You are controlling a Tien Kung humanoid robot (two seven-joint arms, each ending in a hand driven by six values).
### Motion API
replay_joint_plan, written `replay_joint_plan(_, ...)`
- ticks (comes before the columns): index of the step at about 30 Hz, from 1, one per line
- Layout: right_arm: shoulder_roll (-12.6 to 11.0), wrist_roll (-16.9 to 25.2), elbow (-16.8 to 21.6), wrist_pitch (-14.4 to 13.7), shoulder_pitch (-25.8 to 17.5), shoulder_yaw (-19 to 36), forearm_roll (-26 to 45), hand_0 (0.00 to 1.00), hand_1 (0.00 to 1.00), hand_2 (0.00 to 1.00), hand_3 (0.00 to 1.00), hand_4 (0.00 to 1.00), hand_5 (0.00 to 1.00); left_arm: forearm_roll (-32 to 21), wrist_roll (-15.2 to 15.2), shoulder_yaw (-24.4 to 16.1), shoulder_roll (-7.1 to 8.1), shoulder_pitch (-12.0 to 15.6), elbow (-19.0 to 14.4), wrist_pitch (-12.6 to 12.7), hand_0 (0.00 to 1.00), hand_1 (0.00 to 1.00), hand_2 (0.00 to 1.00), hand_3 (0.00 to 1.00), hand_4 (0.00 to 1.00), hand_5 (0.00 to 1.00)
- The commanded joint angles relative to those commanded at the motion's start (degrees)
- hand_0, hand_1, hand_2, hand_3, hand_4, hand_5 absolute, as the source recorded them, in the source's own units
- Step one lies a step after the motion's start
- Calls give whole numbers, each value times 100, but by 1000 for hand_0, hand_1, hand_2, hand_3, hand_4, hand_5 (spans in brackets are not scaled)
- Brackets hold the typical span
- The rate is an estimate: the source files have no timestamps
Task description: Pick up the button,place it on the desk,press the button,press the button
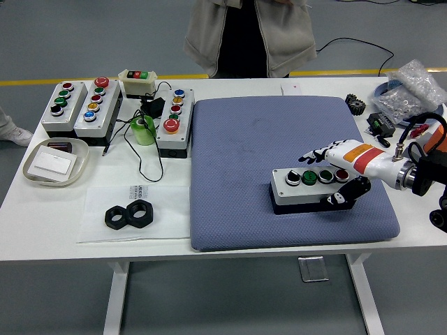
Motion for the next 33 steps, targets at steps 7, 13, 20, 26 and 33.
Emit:
replay_joint_plan(7, -67, -99, 169, 128, -49, 118, -44, 913, 821, 916, 954, 931, 2, 12, 3, -9, -7, 11, 1, 3, 727, 831, 881, 831, 645, 998)
replay_joint_plan(13, -277, -265, 653, 386, -191, 510, 48, 958, 872, 981, 998, 961, 49, 41, 11, -28, -5, 24, 4, 2, 728, 831, 881, 831, 646, 998)
replay_joint_plan(20, -486, -512, 1258, 598, -362, 846, 53, 989, 897, 998, 998, 998, 112, 99, 26, -65, -1, 52, 5, 6, 723, 831, 881, 831, 645, 998)
replay_joint_plan(26, -605, -689, 1789, 533, -627, 1335, 30, 998, 907, 998, 998, 988, 112, 159, 37, -100, 3, 78, 6, 8, 723, 830, 881, 831, 645, 998)
replay_joint_plan(33, -838, -1507, 2501, -359, -1146, 2224, 629, 870, 800, 928, 998, 816, 186, 156, 27, -78, 11, 94, 4, -1, 726, 831, 881, 830, 645, 998)
